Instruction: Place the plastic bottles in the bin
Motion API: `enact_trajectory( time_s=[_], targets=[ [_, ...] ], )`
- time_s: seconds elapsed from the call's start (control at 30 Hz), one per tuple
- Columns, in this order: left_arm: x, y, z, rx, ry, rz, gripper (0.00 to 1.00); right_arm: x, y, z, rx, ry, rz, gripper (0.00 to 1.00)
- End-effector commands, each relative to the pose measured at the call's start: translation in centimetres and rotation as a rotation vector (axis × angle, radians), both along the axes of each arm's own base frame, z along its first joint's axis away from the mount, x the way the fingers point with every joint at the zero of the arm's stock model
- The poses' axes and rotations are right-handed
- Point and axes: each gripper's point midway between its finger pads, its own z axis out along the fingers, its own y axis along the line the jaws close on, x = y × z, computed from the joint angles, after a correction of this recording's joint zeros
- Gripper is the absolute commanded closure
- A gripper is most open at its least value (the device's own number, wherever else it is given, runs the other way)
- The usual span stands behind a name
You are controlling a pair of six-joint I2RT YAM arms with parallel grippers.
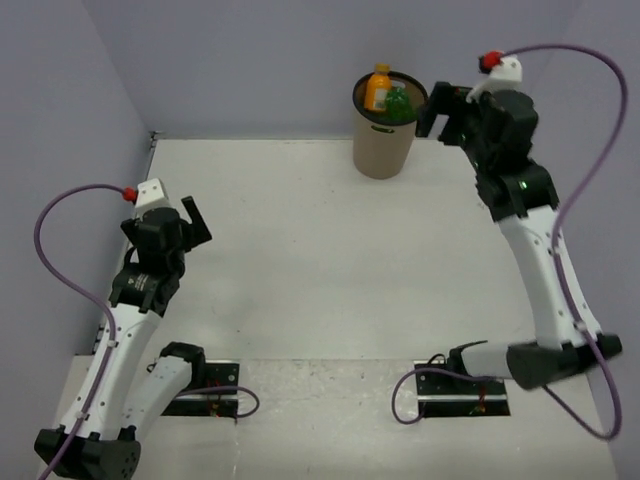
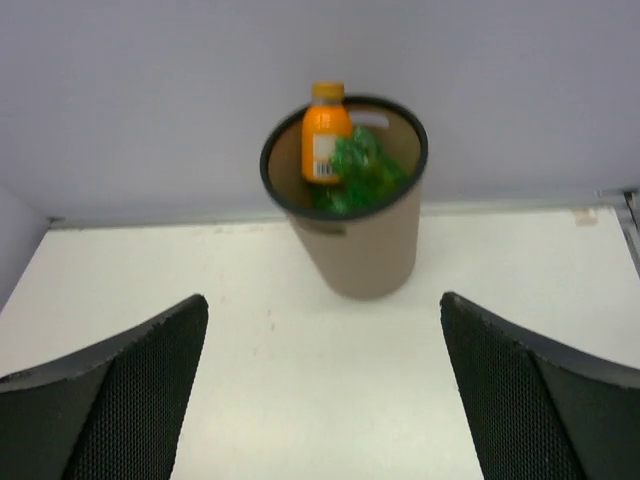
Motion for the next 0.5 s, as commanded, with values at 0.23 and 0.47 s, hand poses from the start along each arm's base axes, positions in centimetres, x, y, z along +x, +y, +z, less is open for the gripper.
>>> enact_trajectory(
  time_s=[0.23, 0.47],
  targets=[
    [1.9, -2.2, 0.0, 0.005, -0.039, -0.158, 0.00, -14.8, -5.6, -9.9, 0.028, 0.087, -0.143, 0.01],
    [0.7, -2.4, 1.0, 0.012, -0.144, -0.200, 0.00, -19.8, -6.8, -14.0, 0.004, 0.078, -0.115, 0.01]
  ],
)
